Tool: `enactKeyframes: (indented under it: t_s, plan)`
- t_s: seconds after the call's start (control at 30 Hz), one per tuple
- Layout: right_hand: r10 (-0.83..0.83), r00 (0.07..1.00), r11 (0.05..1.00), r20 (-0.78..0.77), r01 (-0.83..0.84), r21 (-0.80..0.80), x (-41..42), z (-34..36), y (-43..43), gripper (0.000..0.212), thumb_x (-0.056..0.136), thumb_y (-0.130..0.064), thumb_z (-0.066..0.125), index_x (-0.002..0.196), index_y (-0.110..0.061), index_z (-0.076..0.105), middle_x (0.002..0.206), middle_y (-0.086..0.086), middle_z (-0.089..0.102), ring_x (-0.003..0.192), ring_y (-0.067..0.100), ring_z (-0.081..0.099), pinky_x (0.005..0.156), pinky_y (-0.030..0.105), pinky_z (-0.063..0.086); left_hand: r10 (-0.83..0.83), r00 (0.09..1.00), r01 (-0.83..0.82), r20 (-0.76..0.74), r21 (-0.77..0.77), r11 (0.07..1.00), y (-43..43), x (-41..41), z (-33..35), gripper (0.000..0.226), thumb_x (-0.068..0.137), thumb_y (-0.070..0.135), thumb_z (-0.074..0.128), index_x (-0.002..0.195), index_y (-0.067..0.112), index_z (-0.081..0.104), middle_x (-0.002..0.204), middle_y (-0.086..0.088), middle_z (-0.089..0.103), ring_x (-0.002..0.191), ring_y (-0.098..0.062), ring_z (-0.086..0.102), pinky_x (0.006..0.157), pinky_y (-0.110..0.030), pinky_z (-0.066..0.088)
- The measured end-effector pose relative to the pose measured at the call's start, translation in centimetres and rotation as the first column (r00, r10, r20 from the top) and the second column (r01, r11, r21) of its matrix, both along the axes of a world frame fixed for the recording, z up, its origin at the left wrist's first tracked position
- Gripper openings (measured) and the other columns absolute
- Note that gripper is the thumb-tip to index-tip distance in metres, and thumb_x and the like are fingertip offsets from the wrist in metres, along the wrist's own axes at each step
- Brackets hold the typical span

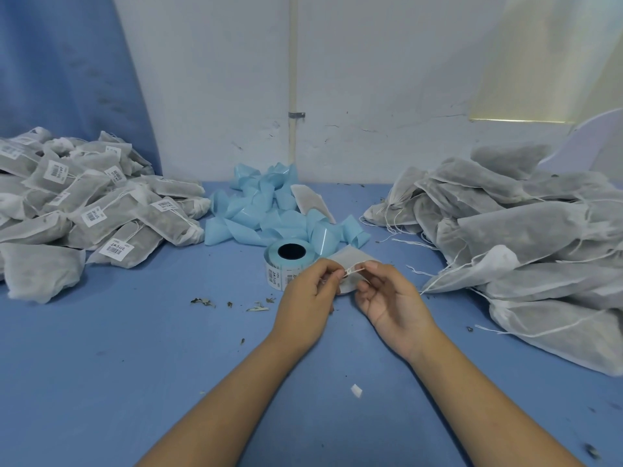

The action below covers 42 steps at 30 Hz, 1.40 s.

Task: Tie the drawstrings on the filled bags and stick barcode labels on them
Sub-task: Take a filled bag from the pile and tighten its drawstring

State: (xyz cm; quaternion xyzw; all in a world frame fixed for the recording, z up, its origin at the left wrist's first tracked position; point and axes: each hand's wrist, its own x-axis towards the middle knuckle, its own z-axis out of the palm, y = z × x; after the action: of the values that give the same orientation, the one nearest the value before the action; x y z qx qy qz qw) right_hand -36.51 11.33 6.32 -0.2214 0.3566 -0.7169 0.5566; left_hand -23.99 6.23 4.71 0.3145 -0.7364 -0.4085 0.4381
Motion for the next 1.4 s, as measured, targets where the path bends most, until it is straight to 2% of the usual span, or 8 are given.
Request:
enactKeyframes:
  t_s: [0.3, 0.57, 0.7, 0.87, 0.97, 1.07, 1.23, 1.4]
  plan:
    - [-0.012, 1.0, 1.0, -0.027, 0.012, 0.005, -0.1, -0.4, -0.2, 0.009, 0.068, -0.015, 0.065, 0.076, -0.011, 0.062, 0.07, 0.001, 0.065, 0.054, 0.008, 0.056, 0.053, 0.016, 0.049, 0.031, 0.999, -0.032, 0.019, 0.014, 0.999, 0.0, 0.0, 0.1, 0.013, 0.096, 0.018, 0.052, 0.086, 0.022, 0.06, 0.073, 0.007, 0.06, 0.057, -0.004, 0.052, 0.061, -0.021, 0.046]
    - [-0.007, 1.0, 1.0, 0.009, 0.007, -0.019, -0.4, -0.4, -0.2, 0.013, 0.066, -0.014, 0.064, 0.075, -0.012, 0.055, 0.065, 0.0, 0.057, 0.046, 0.009, 0.041, 0.049, 0.016, 0.039, 0.068, 0.996, -0.069, 0.052, 0.016, 0.997, 0.1, -0.2, 0.1, 0.011, 0.095, 0.017, 0.052, 0.088, 0.015, 0.06, 0.077, -0.003, 0.064, 0.053, -0.004, 0.051, 0.059, -0.017, 0.042]
    - [0.001, 1.0, 1.0, 0.012, -0.001, -0.026, -0.5, -0.4, -0.1, 0.012, 0.068, -0.014, 0.062, 0.076, -0.012, 0.054, 0.066, 0.0, 0.054, 0.047, 0.01, 0.038, 0.049, 0.017, 0.036, 0.068, 0.997, -0.069, 0.047, 0.01, 0.998, 0.1, -0.1, 0.1, 0.012, 0.093, 0.013, 0.051, 0.091, 0.021, 0.06, 0.078, 0.011, 0.061, 0.061, -0.001, 0.052, 0.062, -0.014, 0.04]
    - [0.057, 0.99, 0.997, 0.132, -0.048, -0.068, -0.4, 0.0, 0.1, 0.005, 0.073, -0.014, 0.059, 0.07, -0.015, 0.055, 0.063, -0.001, 0.048, 0.05, 0.01, 0.039, 0.052, 0.019, 0.039, 0.043, 0.991, -0.019, 0.129, -0.182, 0.983, 0.2, 0.1, 0.0, 0.049, 0.077, 0.0, 0.055, 0.118, 0.025, 0.055, 0.117, 0.024, 0.048, 0.073, -0.002, 0.05, 0.07, -0.023, 0.045]
    - [0.126, 0.982, 0.989, 0.143, -0.112, -0.098, 0.0, 0.1, 0.3, 0.016, 0.075, -0.014, 0.057, 0.059, -0.016, 0.06, 0.06, -0.002, 0.049, 0.049, 0.01, 0.044, 0.052, 0.02, 0.044, 0.177, 0.931, -0.067, 0.32, -0.327, 0.943, -0.1, 0.0, -0.3, 0.042, 0.081, 0.01, 0.061, 0.121, 0.023, 0.057, 0.127, 0.016, 0.048, 0.103, 0.0, 0.048, 0.08, -0.03, 0.047]
    - [0.159, 0.976, 0.983, 0.147, -0.143, -0.111, 0.2, 0.2, 0.3, 0.019, 0.075, -0.015, 0.057, 0.057, -0.015, 0.06, 0.059, -0.002, 0.05, 0.05, 0.009, 0.046, 0.054, 0.02, 0.045, 0.257, 0.893, -0.1, 0.369, -0.394, 0.914, 0.0, -0.1, -0.2, 0.024, 0.086, 0.015, 0.06, 0.109, 0.02, 0.062, 0.112, 0.009, 0.056, 0.107, -0.007, 0.045, 0.079, -0.032, 0.045]
    - [0.205, 0.963, 0.97, 0.177, -0.175, -0.168, -0.1, 0.0, 0.5, 0.028, 0.05, -0.012, 0.083, 0.062, -0.015, 0.058, 0.059, -0.003, 0.048, 0.05, 0.01, 0.048, 0.054, 0.022, 0.047, 0.172, 0.974, -0.112, 0.149, -0.343, 0.933, 0.6, -0.2, 0.1, 0.009, 0.091, 0.01, 0.051, 0.096, 0.017, 0.054, 0.093, 0.006, 0.053, 0.087, -0.008, 0.048, 0.073, -0.024, 0.04]
    - [0.026, 0.997, 0.999, 0.067, -0.023, -0.042, 0.1, 0.2, 0.4, 0.009, 0.071, -0.009, 0.06, 0.066, -0.015, 0.063, 0.071, 0.001, 0.067, 0.057, 0.013, 0.062, 0.054, 0.019, 0.051, 0.205, 0.959, -0.253, -0.197, -0.263, 0.931, 1.0, 0.1, 0.8, 0.021, 0.091, 0.012, 0.047, 0.103, 0.029, 0.046, 0.101, 0.008, 0.05, 0.093, 0.006, 0.048, 0.079, -0.007, 0.037]
